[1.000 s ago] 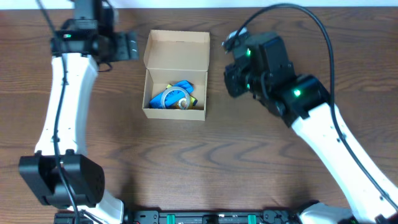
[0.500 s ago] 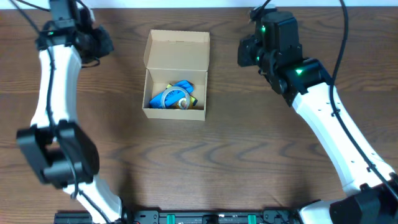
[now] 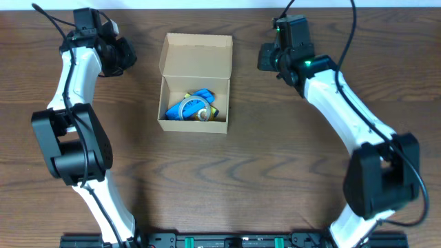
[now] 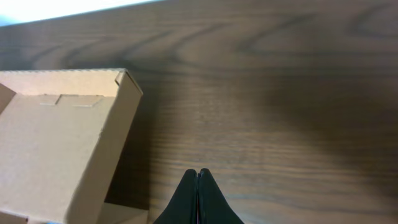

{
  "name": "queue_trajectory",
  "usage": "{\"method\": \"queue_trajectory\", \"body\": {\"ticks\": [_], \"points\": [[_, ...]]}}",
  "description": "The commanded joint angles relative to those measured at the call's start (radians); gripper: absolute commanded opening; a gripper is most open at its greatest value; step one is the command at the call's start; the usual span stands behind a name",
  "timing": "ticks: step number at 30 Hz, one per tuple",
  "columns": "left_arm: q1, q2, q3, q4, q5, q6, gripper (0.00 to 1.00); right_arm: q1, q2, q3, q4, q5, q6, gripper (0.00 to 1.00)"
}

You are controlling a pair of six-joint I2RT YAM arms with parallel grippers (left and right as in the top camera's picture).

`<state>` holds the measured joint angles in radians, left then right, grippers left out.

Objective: Pack container
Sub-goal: 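Raise both grippers to the far corners of the box lid, then grip the lid flap with both grippers and swing it forward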

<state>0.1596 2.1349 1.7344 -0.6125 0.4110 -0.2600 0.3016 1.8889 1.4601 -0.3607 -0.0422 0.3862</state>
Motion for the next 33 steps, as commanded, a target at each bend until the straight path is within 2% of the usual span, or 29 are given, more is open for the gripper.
{"method": "queue_trajectory", "body": {"ticks": [1,8,18,33], "points": [[0.001,0.032,0.015,0.028,0.060,-0.036,0.05,-0.027,0.053,0.011,0.044,-0.137,0.040,0.01],[-0.002,0.070,0.015,0.112,0.160,-0.085,0.06,-0.064,0.176,0.011,0.163,-0.301,0.148,0.01],[-0.022,0.132,0.015,0.127,0.240,-0.089,0.05,-0.068,0.332,0.011,0.307,-0.469,0.289,0.01],[-0.031,0.169,0.015,0.182,0.442,-0.089,0.05,-0.037,0.459,0.012,0.621,-0.640,0.406,0.01]]}}
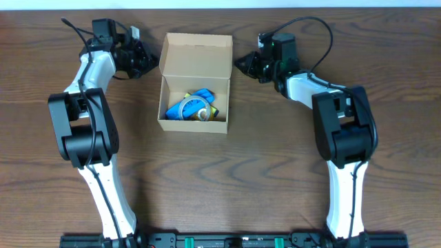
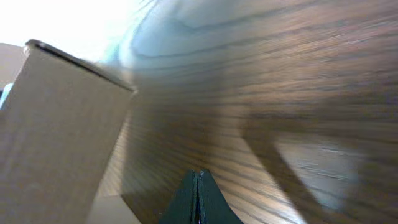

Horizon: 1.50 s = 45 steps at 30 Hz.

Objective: Pack container
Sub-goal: 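Grip the lid flap with both grippers and swing it forward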

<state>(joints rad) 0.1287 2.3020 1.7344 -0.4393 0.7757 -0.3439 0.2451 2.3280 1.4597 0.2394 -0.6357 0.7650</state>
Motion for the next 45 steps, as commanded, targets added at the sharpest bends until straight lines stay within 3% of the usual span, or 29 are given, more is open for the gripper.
{"method": "queue_trajectory", "body": {"ticks": [1,20,26,30,45], "points": [[0.000,0.002,0.015,0.014,0.090,-0.005,0.05,0.023,0.019,0.012,0.031,-0.049,0.027,0.01],[0.003,-0.005,0.019,0.037,0.240,0.050,0.05,0.026,0.019,0.056,0.192,-0.164,-0.021,0.02],[0.003,-0.032,0.078,-0.105,0.180,0.146,0.05,0.022,0.018,0.111,0.188,-0.215,-0.041,0.01],[0.000,-0.037,0.160,-0.251,0.107,0.226,0.05,0.023,0.008,0.137,0.152,-0.230,-0.058,0.02],[-0.013,-0.038,0.321,-0.452,0.152,0.298,0.05,0.026,-0.180,0.139,-0.156,-0.214,-0.308,0.02]]}}
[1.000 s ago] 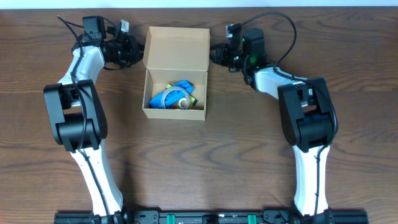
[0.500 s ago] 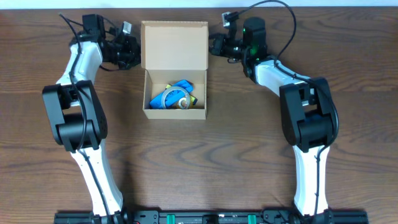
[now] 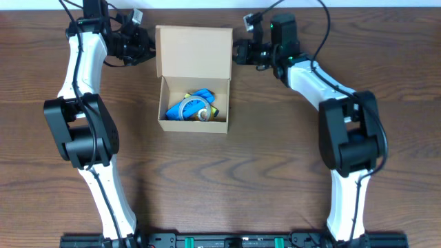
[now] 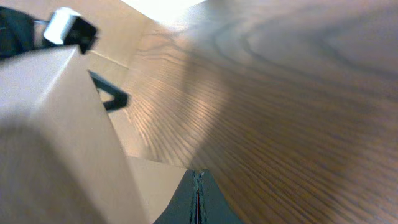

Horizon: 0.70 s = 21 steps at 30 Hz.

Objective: Pack container
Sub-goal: 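Grip the lid flap with both grippers and swing it forward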

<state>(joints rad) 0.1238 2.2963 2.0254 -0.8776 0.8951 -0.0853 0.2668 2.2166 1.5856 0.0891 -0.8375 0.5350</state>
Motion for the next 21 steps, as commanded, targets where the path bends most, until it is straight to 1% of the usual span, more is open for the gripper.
{"method": "queue_trajectory", "body": {"ticks": [1,3,6,11,16,21], "points": [[-0.008,-0.032,0.033,-0.016,0.050,0.041,0.05,0.004,-0.075,0.013,-0.010,-0.012,-0.081,0.02],[-0.008,-0.033,0.034,-0.017,0.076,0.041,0.05,0.005,-0.087,0.013,-0.021,-0.013,-0.090,0.02],[-0.008,-0.039,0.035,-0.032,0.078,0.053,0.05,0.010,-0.106,0.013,-0.045,-0.035,-0.119,0.01],[-0.008,-0.074,0.035,-0.078,0.062,0.106,0.05,0.035,-0.146,0.013,-0.153,-0.021,-0.190,0.02],[-0.012,-0.145,0.036,-0.177,-0.025,0.151,0.05,0.083,-0.218,0.013,-0.336,0.088,-0.276,0.02],[-0.013,-0.200,0.036,-0.279,-0.069,0.158,0.05,0.145,-0.309,0.013,-0.497,0.236,-0.309,0.01]]}}
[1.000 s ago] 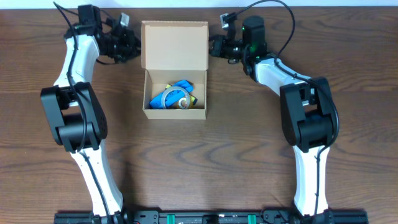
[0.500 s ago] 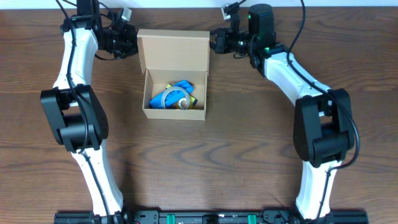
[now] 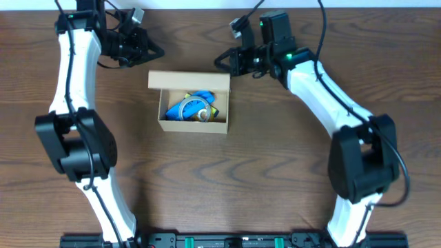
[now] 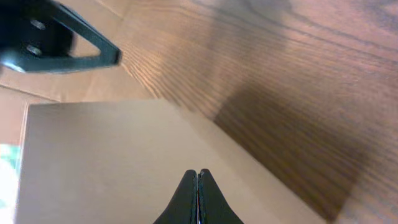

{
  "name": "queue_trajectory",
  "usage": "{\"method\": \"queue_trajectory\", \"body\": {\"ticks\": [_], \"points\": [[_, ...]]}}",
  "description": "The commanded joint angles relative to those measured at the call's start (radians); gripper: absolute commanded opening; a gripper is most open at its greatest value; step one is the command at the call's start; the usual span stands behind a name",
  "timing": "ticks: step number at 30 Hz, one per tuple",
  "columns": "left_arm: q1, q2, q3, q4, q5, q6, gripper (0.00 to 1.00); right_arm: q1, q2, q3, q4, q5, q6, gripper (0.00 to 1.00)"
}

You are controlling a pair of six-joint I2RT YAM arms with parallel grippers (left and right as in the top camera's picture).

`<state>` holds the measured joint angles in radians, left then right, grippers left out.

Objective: Pack container
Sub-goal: 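Grip the lid flap with both grippers and swing it forward, then press the lid down onto the box with the right gripper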

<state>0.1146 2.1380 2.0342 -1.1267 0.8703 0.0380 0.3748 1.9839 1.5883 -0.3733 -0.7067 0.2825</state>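
Observation:
The cardboard box (image 3: 193, 125) stands in the middle of the table, with a blue packet (image 3: 204, 96) and a tape roll (image 3: 183, 109) inside. Its lid (image 3: 189, 80) is raised and tipped forward over the back of the opening. My right gripper (image 3: 222, 60) is shut at the lid's right rear corner. In the right wrist view its tips (image 4: 198, 173) lie against the lid's flat face (image 4: 112, 162). My left gripper (image 3: 153, 49) is just behind the lid's left corner, and its dark finger (image 4: 68, 40) shows beyond the lid. Whether it is open does not show.
The dark wooden table (image 3: 275, 172) stretches around the box on all sides. Both white arms reach in from the front along the left and right edges. The table's far edge runs just behind the two grippers.
The lid has come from standing upright to tipping forward over the box. Both grippers have moved forward and inward with it, and the right tips now rest on the lid's face.
At first the lid lay open backward, with both grippers out to the sides of the box, the right one shut. Then both stood close beside the lid's edges. Then the lid was upright between them, and now it leans over the opening.

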Motion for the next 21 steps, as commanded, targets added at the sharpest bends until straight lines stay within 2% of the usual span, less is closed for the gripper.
{"method": "queue_trajectory", "body": {"ticks": [1,3,6,10,16,21], "points": [[-0.004,-0.050,0.027,-0.050,-0.044,0.038,0.05,0.050,-0.094,0.011,-0.067,0.136,-0.056,0.01],[-0.004,-0.069,0.027,-0.085,-0.081,0.037,0.05,0.078,-0.122,0.015,-0.138,0.198,-0.055,0.01],[-0.004,-0.099,0.027,-0.147,-0.225,0.026,0.05,0.132,-0.144,0.027,-0.239,0.301,-0.055,0.01],[-0.004,-0.132,0.027,-0.220,-0.430,-0.060,0.05,0.218,-0.142,0.040,-0.328,0.417,-0.026,0.01],[-0.004,-0.145,0.027,-0.286,-0.593,-0.152,0.05,0.314,-0.113,0.040,-0.338,0.544,0.024,0.01],[-0.004,-0.145,0.027,-0.325,-0.686,-0.225,0.05,0.349,-0.047,0.040,-0.312,0.576,0.054,0.01]]}}
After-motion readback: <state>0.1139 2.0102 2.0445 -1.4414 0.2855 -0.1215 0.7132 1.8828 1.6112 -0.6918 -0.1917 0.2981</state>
